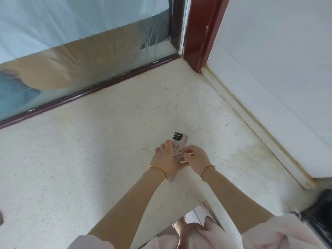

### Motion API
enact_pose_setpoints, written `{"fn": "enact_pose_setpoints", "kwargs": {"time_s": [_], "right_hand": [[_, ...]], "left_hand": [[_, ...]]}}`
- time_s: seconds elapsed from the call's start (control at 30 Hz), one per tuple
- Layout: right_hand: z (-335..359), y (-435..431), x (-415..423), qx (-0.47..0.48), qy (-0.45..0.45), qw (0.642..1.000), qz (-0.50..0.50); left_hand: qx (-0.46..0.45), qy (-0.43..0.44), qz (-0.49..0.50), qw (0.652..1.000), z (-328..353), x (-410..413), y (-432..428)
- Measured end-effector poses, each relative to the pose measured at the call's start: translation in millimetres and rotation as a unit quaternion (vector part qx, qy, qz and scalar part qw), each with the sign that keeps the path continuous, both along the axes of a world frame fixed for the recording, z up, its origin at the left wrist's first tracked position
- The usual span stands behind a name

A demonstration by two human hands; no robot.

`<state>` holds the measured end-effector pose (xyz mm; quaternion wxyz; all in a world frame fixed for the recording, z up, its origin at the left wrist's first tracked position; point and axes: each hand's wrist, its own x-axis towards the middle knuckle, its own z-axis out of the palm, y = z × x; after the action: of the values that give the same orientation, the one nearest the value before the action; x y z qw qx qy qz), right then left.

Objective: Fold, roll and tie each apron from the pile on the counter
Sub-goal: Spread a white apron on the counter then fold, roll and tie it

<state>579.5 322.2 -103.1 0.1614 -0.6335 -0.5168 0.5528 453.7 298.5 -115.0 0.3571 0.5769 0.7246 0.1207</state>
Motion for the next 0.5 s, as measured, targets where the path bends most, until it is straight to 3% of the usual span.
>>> {"fn": "enact_pose_setpoints", "kwargs": {"time_s": [0.13,0.23,0.4,0.5], "right_hand": [[18,5,18,0.016,0.062,0.995,-0.079],[36,16,36,0.004,0.132,0.981,-0.145],[69,36,57,-0.056,0.214,0.969,-0.110],[99,48,64,-0.028,0.274,0.958,-0.077]], "left_hand": [[0.011,-0.091,0.001,0.996,14,9,13],[0.002,-0.220,0.039,0.975,35,10,29],[0.003,-0.381,0.045,0.924,88,17,59],[0.008,-0.466,0.019,0.885,126,27,76]]}}
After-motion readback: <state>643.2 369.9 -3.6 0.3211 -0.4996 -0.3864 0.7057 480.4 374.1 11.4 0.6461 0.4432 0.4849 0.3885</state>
